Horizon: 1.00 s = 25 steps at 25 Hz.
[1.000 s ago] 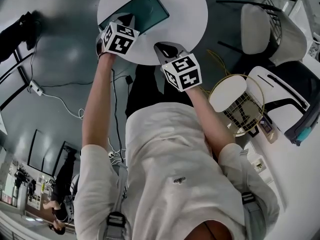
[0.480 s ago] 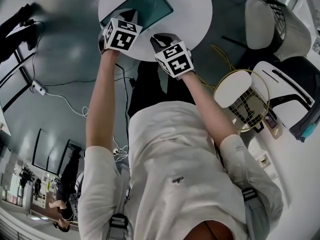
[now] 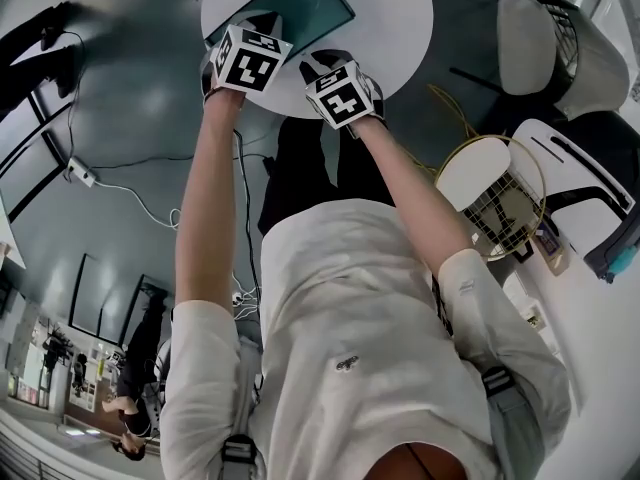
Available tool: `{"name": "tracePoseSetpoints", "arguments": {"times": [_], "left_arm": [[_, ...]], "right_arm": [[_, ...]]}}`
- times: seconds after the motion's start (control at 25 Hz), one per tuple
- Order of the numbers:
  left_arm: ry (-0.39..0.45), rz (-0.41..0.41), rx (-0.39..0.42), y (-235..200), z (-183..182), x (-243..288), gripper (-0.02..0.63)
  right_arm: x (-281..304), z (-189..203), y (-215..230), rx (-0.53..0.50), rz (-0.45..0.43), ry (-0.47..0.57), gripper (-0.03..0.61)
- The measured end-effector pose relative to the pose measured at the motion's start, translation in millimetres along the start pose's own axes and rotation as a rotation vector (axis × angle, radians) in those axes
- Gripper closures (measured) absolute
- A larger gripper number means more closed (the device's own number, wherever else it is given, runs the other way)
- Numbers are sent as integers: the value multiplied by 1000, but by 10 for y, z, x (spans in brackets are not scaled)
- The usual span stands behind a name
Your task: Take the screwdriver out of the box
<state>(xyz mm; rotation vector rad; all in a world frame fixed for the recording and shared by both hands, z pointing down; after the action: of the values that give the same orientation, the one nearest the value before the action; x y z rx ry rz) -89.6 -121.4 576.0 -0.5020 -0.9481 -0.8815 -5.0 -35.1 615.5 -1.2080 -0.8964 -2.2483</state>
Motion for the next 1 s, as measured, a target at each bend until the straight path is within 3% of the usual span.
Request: {"name": "tracePoseSetpoints", "arguments": {"times": [0.4,1.0], "left_arm": [[1,2,-53,18,-11,18,604],[-25,17,-42,14,-29,16,604]], "right_arm": [[143,-18,60,-6,9,-16,474],[149,-64,68,30,54,-8,503]]}}
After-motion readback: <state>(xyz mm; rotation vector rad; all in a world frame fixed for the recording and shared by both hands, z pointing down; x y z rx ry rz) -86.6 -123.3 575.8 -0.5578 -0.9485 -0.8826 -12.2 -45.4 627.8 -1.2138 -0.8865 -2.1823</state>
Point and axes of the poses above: the fingertips, and each gripper's own axes: x forward along the fingers, y to its right, z out of its underside, the point moved 4 cm from there along -x, backward along the fingers, and after that the axes turned 6 degrees about -z, right-handed, at the moved point
